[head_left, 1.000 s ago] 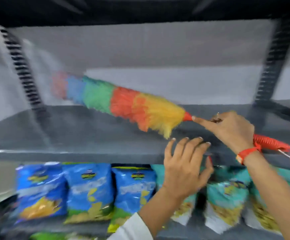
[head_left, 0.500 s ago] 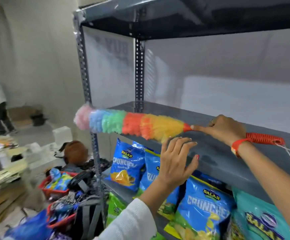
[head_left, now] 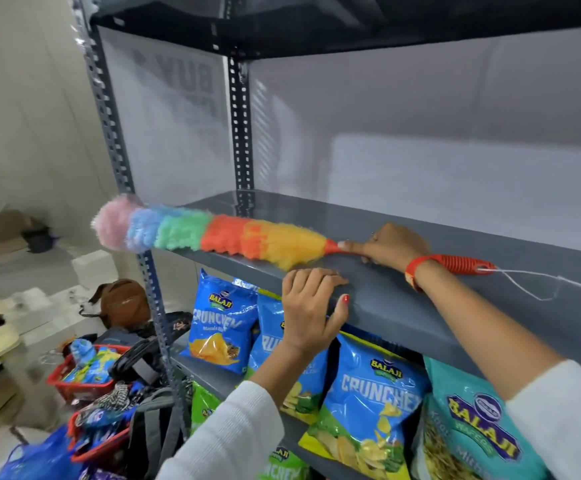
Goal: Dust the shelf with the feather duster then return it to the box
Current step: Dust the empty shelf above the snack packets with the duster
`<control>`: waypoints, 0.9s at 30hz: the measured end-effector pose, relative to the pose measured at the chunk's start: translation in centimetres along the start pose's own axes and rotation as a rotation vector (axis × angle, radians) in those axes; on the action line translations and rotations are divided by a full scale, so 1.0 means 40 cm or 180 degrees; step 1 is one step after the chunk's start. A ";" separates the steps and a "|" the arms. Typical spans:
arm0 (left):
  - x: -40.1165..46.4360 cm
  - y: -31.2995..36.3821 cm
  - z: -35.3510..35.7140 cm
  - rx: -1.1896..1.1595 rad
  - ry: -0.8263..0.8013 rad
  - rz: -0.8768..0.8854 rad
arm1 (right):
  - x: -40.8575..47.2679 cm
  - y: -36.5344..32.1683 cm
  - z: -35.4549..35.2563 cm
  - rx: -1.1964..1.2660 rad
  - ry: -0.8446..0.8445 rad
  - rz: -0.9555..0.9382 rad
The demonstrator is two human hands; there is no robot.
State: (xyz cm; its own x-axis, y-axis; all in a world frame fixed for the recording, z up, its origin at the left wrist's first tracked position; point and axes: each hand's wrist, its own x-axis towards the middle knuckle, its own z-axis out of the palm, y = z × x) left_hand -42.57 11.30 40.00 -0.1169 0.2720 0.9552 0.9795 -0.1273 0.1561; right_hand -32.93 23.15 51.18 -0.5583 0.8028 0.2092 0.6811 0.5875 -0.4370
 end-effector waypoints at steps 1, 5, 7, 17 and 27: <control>0.000 0.000 0.001 0.0005 0.0018 0.0006 | 0.001 0.002 0.001 0.0000 -0.0006 -0.0004; 0.001 -0.002 -0.003 0.0037 0.0012 -0.0012 | 0.013 0.000 -0.007 -0.0121 0.0034 -0.0002; 0.001 -0.002 -0.006 0.0030 -0.0026 -0.0050 | 0.028 -0.003 -0.017 -0.0131 0.0036 0.0092; 0.001 0.000 -0.018 -0.0028 -0.0213 -0.0102 | 0.076 0.081 -0.082 0.0426 -0.0596 0.0603; 0.003 0.037 0.000 -0.0173 -0.0012 -0.0261 | 0.032 0.202 -0.133 -0.0045 0.0749 0.1078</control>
State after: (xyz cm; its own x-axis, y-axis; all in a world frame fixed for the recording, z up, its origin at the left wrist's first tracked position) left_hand -41.12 11.15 40.32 -0.1957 0.2873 0.9376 0.9563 -0.1560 0.2474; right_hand -25.60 29.48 52.58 -0.1790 0.9514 0.2506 0.8151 0.2860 -0.5038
